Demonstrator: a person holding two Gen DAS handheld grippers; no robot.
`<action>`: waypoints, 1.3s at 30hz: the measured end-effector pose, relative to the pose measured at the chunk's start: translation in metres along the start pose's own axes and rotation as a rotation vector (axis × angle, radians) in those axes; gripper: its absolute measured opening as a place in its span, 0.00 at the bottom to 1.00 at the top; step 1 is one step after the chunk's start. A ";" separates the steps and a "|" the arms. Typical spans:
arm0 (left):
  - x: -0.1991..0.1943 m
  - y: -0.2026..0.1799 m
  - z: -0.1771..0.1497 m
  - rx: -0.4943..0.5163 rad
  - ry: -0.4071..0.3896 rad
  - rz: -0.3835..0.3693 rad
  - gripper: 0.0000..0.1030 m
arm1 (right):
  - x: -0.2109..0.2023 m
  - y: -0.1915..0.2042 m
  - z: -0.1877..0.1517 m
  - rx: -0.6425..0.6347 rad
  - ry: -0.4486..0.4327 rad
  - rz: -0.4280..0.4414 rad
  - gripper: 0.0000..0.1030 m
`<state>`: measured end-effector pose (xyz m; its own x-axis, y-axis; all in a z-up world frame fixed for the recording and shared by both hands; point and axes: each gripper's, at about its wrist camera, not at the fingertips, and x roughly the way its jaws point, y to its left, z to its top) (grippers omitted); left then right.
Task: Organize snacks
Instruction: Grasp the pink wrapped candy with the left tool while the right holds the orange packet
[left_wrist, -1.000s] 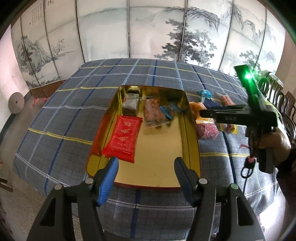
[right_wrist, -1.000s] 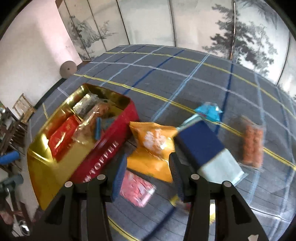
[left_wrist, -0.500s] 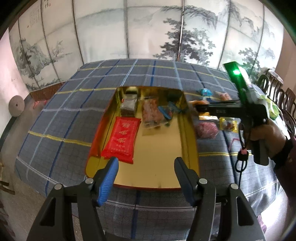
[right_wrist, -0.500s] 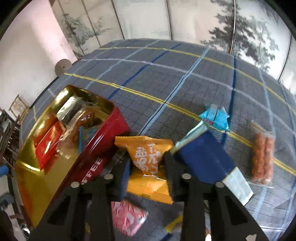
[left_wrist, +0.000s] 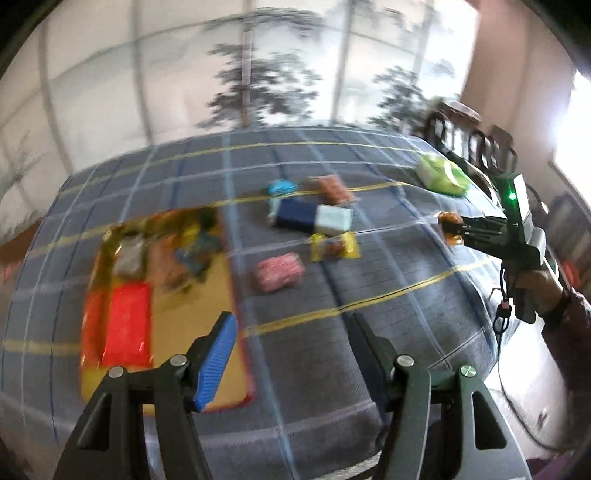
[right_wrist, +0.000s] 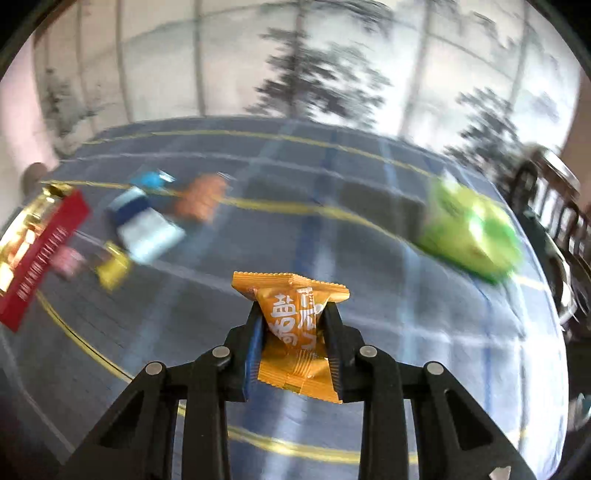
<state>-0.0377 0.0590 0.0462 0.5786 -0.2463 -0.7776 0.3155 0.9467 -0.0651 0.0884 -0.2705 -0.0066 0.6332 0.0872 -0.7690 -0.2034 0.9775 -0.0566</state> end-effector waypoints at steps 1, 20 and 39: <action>0.006 -0.007 0.006 0.044 0.006 -0.016 0.62 | 0.003 -0.006 -0.006 0.014 0.007 0.003 0.27; 0.140 -0.034 0.056 0.787 0.345 -0.095 0.62 | 0.012 -0.030 -0.046 0.160 -0.059 0.100 0.30; 0.188 0.002 0.052 0.723 0.480 -0.204 0.29 | 0.012 -0.029 -0.045 0.176 -0.064 0.079 0.30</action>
<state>0.1107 0.0034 -0.0670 0.1330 -0.1291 -0.9827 0.8692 0.4916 0.0530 0.0684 -0.3063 -0.0426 0.6678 0.1720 -0.7242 -0.1244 0.9850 0.1191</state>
